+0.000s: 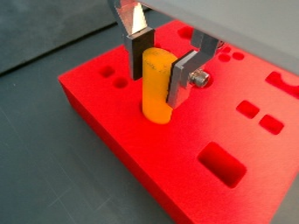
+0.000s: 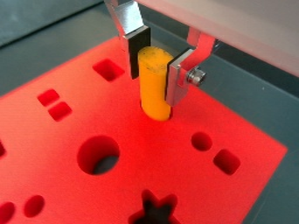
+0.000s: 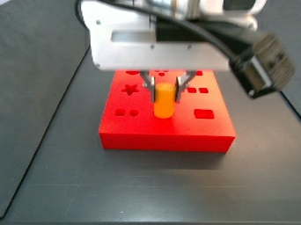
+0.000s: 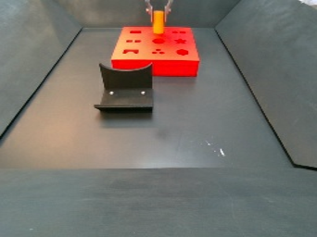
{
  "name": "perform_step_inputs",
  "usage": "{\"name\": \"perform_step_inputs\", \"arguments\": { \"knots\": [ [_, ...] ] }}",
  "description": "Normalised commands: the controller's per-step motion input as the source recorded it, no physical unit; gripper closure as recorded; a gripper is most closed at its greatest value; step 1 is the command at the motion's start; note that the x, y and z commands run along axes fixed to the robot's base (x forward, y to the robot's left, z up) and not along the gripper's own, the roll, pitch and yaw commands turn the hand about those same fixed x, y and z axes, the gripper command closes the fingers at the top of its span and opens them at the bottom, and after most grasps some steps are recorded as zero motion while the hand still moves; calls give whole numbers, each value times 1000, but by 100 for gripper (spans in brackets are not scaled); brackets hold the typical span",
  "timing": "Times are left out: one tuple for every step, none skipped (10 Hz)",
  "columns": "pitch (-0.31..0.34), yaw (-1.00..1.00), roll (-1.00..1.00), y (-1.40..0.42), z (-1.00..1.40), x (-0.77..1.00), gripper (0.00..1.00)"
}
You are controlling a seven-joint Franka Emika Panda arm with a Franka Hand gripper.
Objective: Insert the oval object.
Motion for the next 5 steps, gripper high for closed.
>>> {"name": "perform_step_inputs", "arguments": {
  "knots": [
    [0,0,0,0,-1000,0,100],
    [-1,0,0,0,-1000,-140,100],
    [-30,0,0,-49,-1000,-100,100],
    [0,0,-29,20,0,0,100],
    [0,0,0,0,0,0,100]
  ]
}}
